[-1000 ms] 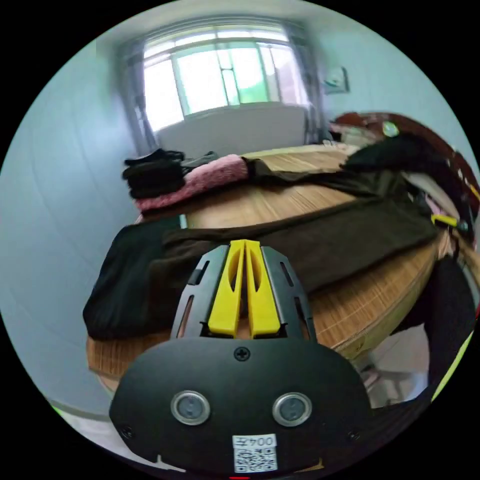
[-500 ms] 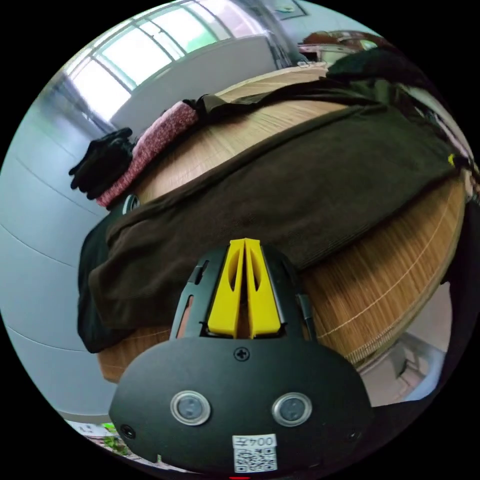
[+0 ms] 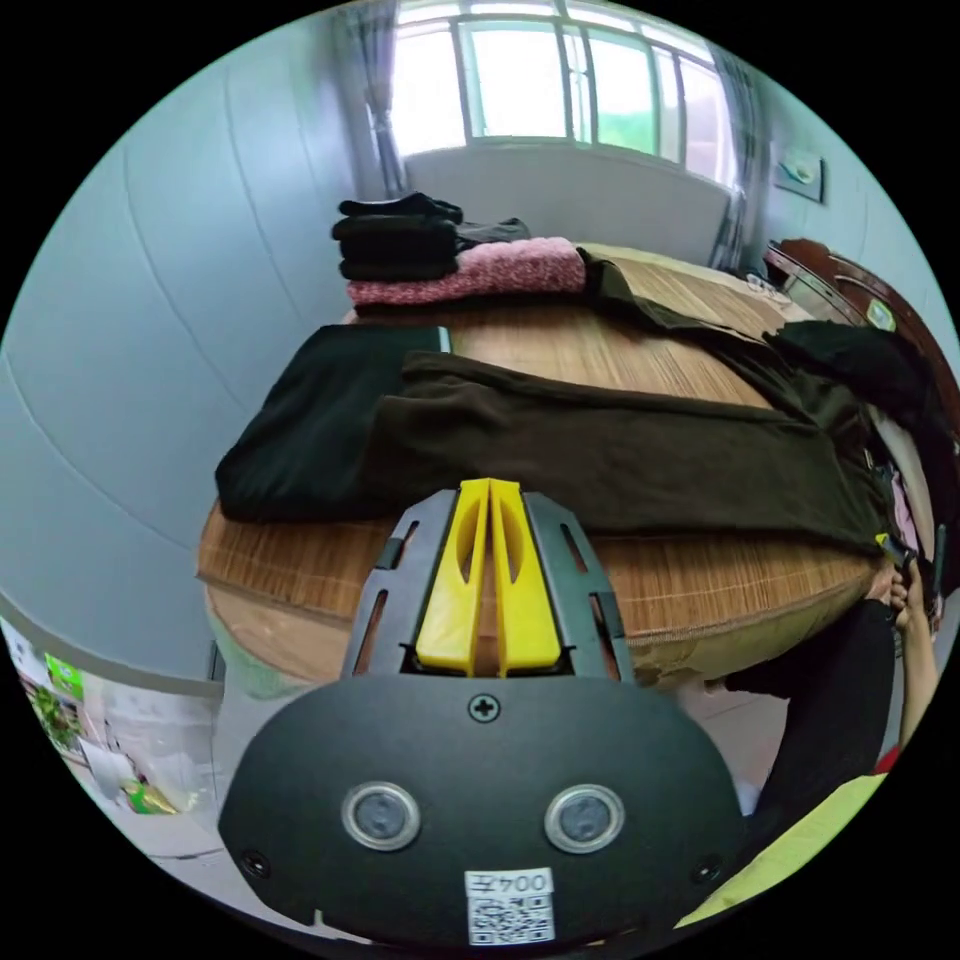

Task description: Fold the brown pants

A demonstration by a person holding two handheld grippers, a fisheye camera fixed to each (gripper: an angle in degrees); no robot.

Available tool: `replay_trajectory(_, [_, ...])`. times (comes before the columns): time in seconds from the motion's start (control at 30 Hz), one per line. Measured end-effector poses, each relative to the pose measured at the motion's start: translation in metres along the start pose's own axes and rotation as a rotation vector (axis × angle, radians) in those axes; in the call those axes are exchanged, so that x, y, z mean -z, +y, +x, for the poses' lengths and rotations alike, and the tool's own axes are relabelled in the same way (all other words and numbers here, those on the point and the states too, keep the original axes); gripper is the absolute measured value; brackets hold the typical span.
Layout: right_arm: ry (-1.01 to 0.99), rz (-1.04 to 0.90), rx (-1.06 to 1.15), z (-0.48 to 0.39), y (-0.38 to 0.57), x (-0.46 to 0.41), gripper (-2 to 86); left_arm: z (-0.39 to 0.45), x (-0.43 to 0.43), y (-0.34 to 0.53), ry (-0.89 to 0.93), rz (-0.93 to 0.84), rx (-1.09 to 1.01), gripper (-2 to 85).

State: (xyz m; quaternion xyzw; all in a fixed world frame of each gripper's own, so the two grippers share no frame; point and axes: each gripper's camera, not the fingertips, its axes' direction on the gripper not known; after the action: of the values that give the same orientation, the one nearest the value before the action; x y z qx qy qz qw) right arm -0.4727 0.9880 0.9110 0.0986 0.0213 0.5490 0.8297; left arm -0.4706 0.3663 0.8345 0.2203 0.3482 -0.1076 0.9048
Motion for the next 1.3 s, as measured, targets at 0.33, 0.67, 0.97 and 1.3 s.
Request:
replay_trajectory(0.33, [-0.094, 0.041, -0.04, 0.018, 0.01, 0.006, -0.7, -0.012, 0.054, -0.001, -0.141, 0.007, 0.011, 0.8])
replay_trajectory(0.67, [-0.019, 0.002, 0.015, 0.012, 0.006, -0.001, -0.7, 0.078, 0.011, -0.054, -0.027, -0.025, -0.101, 0.7])
replay_trajectory(0.97, [0.18, -0.061, 0.117, -0.006, 0.009, -0.013, -0.7, 0.246, -0.079, -0.099, -0.007, -0.162, -0.422, 0.7])
replay_trajectory(1.3, [-0.309, 0.277, -0.021, -0.007, 0.027, -0.018, -0.7, 0.345, -0.035, -0.163, -0.094, 0.148, -0.732, 5.3])
